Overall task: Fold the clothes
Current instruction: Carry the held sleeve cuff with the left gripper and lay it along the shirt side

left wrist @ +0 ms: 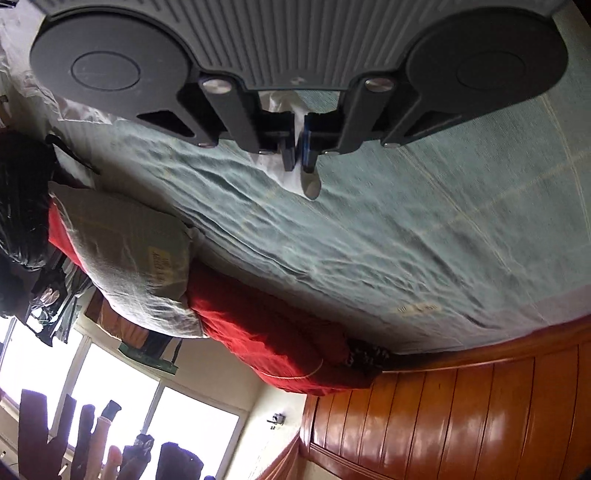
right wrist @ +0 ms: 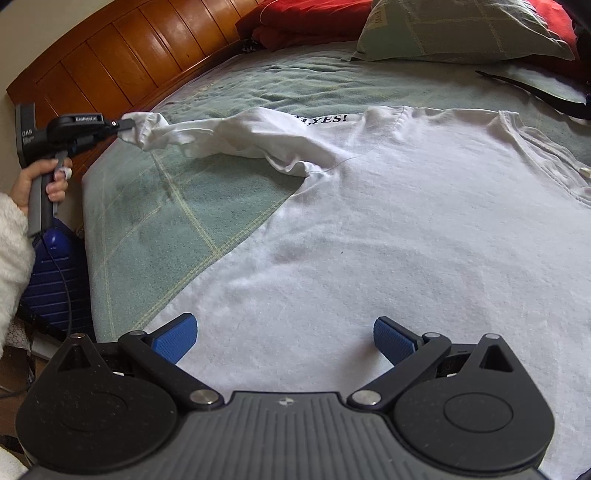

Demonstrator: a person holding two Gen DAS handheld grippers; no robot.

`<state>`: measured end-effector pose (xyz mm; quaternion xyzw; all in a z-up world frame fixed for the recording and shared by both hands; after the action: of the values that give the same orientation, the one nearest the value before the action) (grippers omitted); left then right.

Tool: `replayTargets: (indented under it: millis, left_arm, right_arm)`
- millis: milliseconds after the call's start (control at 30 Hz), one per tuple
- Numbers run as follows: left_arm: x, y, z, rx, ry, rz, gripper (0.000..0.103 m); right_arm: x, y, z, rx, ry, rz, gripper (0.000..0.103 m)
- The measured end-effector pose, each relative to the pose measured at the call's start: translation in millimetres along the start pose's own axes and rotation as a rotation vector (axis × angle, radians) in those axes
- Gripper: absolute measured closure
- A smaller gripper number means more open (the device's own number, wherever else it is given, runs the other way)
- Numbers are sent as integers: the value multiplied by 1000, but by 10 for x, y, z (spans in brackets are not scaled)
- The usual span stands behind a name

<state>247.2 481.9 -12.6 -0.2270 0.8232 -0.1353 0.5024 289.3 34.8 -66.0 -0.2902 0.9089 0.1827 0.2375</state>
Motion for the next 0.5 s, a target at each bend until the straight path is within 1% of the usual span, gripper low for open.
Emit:
replayTargets:
  millis: [133, 233, 400, 433, 500]
  left_arm:
    - [-291, 49, -9, -65, -27, 60, 101]
    - [-456, 71, -16, -91, -52, 87, 101]
    - [-561, 155, 26, -122, -65, 94, 101]
    - [-540, 200, 55, -134, -53, 85, 101]
    - [-482, 322, 127, -190, -20, 65, 101]
  right_arm:
    - [-13, -23, 10, 6, -1, 8, 0]
    - [-23, -33, 19, 13, 1, 11, 0]
    - [-34, -47, 32, 18, 2, 12, 0]
    - [-36, -52, 36, 18, 3, 13, 0]
    - [-35, -55, 37, 18, 2, 13, 0]
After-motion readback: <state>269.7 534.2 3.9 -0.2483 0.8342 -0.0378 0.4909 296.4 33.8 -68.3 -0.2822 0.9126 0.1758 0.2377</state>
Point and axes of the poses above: each gripper's, at about its wrist camera, not at the fingertips, and z roughly the way its jaws point, y to its left, x to its underside, the point moved 5 cm from there along z, roughly the way its jaws point, and after that the axes turned 13 degrees about x, right-handed, at the moved point
